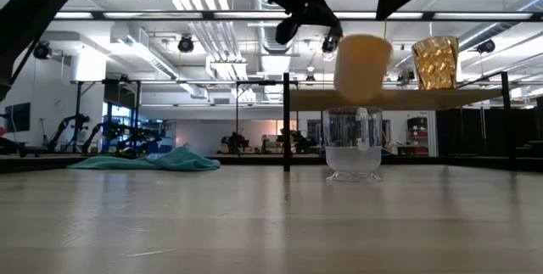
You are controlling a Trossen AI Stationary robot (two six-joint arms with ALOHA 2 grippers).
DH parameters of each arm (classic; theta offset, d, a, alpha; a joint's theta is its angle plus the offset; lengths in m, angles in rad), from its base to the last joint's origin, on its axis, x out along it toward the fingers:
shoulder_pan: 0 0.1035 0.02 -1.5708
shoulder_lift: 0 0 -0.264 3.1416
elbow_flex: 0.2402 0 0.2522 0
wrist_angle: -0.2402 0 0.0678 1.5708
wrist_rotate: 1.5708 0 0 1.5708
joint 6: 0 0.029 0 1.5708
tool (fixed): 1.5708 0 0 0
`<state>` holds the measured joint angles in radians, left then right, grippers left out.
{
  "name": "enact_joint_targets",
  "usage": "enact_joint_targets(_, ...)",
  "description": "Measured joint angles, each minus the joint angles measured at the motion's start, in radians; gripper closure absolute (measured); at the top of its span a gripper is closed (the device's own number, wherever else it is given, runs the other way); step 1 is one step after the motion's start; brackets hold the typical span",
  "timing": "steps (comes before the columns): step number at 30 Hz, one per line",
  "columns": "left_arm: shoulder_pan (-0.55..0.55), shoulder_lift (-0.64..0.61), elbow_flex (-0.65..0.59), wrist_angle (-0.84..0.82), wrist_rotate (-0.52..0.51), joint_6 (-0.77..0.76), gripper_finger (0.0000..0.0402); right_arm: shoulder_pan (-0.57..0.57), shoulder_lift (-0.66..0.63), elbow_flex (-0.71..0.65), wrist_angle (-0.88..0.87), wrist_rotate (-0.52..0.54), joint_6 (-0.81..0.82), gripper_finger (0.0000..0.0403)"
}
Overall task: Stack small to large cups/mugs on shelf
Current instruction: Put the yellow mug on the shelf
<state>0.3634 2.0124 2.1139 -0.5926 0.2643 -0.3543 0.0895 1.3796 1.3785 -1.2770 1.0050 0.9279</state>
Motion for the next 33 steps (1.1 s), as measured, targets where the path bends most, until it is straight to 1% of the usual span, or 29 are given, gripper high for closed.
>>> enact_joint_targets(2, 0.000, 0.000, 0.000, -0.001, 0.000, 0.002, 0.0401, -0.013, 0.001, -0.004, -0.004, 0.006, 0.025, 0.0392)
enact_joint_targets(3, 0.000, -0.003, 0.001, -0.020, 0.000, 0.011, 0.0401, -0.015, 0.002, -0.006, 0.004, -0.008, 0.036, 0.0392)
enact_joint_targets(5, -0.008, -0.015, 0.001, -0.123, -0.015, 0.071, 0.0401, -0.008, 0.004, -0.014, 0.006, -0.053, 0.037, 0.0392)
enact_joint_targets(7, -0.016, -0.032, 0.001, -0.232, -0.070, 0.126, 0.0401, 0.029, 0.005, -0.030, -0.027, -0.108, 0.066, 0.0392)
enact_joint_targets(8, -0.020, -0.041, 0.000, -0.296, -0.115, 0.152, 0.0401, 0.054, 0.005, -0.045, -0.034, -0.117, 0.088, 0.0391)
enact_joint_targets(10, -0.023, -0.068, -0.012, -0.372, -0.183, 0.191, 0.0401, 0.107, 0.001, -0.074, -0.019, -0.119, 0.145, 0.0391)
enact_joint_targets(13, -0.023, -0.108, -0.033, -0.404, -0.216, 0.212, 0.0401, 0.165, -0.002, -0.096, -0.019, -0.123, 0.209, 0.0391)
enact_joint_targets(16, -0.024, -0.150, -0.047, -0.403, -0.221, 0.207, 0.0401, 0.203, -0.002, -0.108, -0.018, -0.139, 0.253, 0.0391)
enact_joint_targets(19, -0.026, -0.188, -0.055, -0.431, -0.227, 0.203, 0.0402, 0.219, -0.002, -0.111, -0.015, -0.158, 0.246, 0.0391)
enact_joint_targets(21, -0.034, -0.211, -0.060, -0.459, -0.253, 0.204, 0.0401, 0.220, -0.002, -0.112, -0.014, -0.158, 0.244, 0.0391)
enact_joint_targets(25, -0.053, -0.228, -0.061, -0.579, -0.310, 0.194, 0.0401, 0.220, -0.002, -0.110, -0.010, -0.160, 0.227, 0.0391)
enact_joint_targets(27, -0.062, -0.229, -0.070, -0.641, -0.327, 0.153, 0.0401, 0.220, -0.004, -0.108, 0.031, -0.161, 0.188, 0.0390)
enact_joint_targets(30, -0.076, -0.229, -0.109, -0.689, -0.326, 0.124, 0.0401, 0.217, -0.007, -0.108, 0.099, -0.189, 0.126, 0.0390)
enact_joint_targets(33, -0.095, -0.230, -0.154, -0.699, -0.324, 0.101, 0.0401, 0.201, -0.008, -0.108, 0.141, -0.269, 0.079, 0.0390)
